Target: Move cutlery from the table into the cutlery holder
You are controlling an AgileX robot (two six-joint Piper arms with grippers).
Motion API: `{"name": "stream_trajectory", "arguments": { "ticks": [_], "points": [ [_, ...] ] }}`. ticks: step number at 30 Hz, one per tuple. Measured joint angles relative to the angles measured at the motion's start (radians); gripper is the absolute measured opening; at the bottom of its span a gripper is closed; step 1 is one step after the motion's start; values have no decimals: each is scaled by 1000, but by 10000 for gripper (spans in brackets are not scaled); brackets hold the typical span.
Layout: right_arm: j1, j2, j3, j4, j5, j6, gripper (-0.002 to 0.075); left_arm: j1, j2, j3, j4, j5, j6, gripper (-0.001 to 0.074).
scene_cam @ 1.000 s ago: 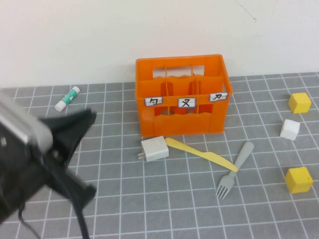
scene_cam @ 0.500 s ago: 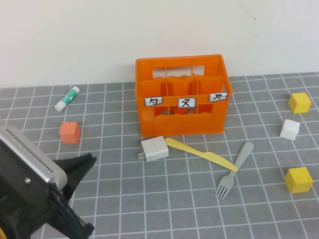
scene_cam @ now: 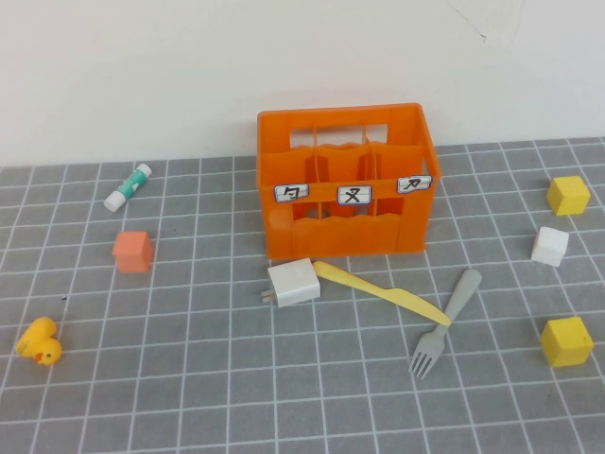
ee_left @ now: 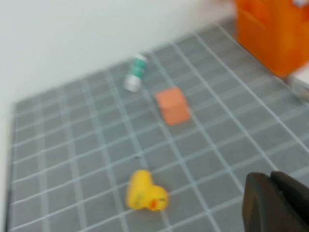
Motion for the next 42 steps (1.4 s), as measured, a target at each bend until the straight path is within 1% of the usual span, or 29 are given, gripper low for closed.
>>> {"name": "stream_trajectory", "arguments": {
  "ticks": [5, 8, 11, 12, 14, 16, 19, 42],
  "points": [
    [0, 0, 0, 0, 0, 0, -3, 109, -218, 102, 4, -31, -15, 0],
    [0, 0, 0, 1, 0, 0, -3, 175, -309, 189, 4, -81, -89, 0],
    [0, 0, 0, 1, 0, 0, -3, 236, -348, 289, -15, -149, -166, 0],
    [0, 0, 0, 1, 0, 0, -3, 245, -348, 326, -27, -170, -176, 0],
    [0, 0, 0, 1, 0, 0, -3, 255, -349, 372, -57, -194, -195, 0],
    [0, 0, 0, 1, 0, 0, -3, 257, -350, 382, -104, -136, -200, 0],
    [0, 0, 0, 2, 0, 0, -3, 257, -350, 382, -129, -117, -200, 0],
    [0, 0, 0, 3, 0, 0, -3, 257, -350, 382, -181, -113, -159, 0]
  ]
}}
